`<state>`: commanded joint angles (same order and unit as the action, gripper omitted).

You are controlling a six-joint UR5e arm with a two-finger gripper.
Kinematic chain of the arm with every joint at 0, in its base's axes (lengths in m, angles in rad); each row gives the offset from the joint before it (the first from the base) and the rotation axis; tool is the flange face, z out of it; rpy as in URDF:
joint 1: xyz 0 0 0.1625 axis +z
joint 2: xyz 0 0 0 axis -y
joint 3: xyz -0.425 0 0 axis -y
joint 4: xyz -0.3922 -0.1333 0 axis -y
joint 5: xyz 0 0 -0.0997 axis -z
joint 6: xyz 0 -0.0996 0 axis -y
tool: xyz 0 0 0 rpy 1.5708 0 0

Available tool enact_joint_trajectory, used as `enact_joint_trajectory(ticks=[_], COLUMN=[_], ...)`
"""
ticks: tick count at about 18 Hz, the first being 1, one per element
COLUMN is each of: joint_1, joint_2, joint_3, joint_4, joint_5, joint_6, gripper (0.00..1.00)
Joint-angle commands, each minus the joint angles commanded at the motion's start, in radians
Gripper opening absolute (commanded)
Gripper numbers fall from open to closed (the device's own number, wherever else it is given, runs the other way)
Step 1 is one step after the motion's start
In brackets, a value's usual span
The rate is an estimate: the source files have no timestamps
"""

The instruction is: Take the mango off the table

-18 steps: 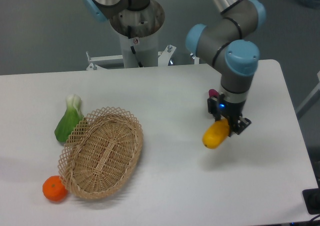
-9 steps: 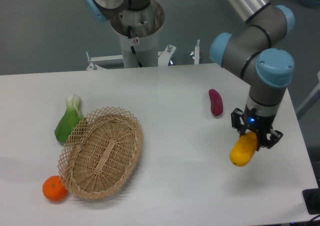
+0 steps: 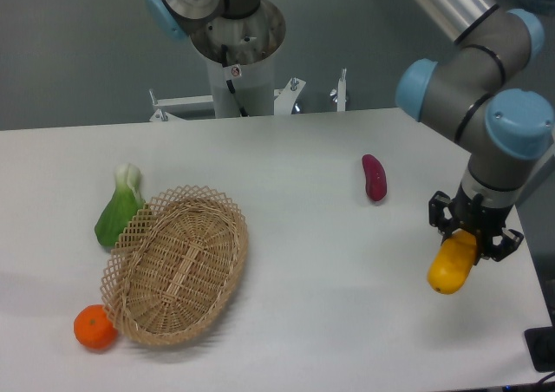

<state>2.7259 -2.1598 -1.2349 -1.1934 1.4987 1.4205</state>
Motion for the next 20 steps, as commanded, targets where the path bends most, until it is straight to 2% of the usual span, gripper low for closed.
enact_joint_trajectory(ticks=[20], joint_1=[-0.008], joint_2=[-0.002], joint_3=[-0.003], joint_4=[0.002], joint_5=[0.025], joint_6=[-0.025], gripper=[0.33])
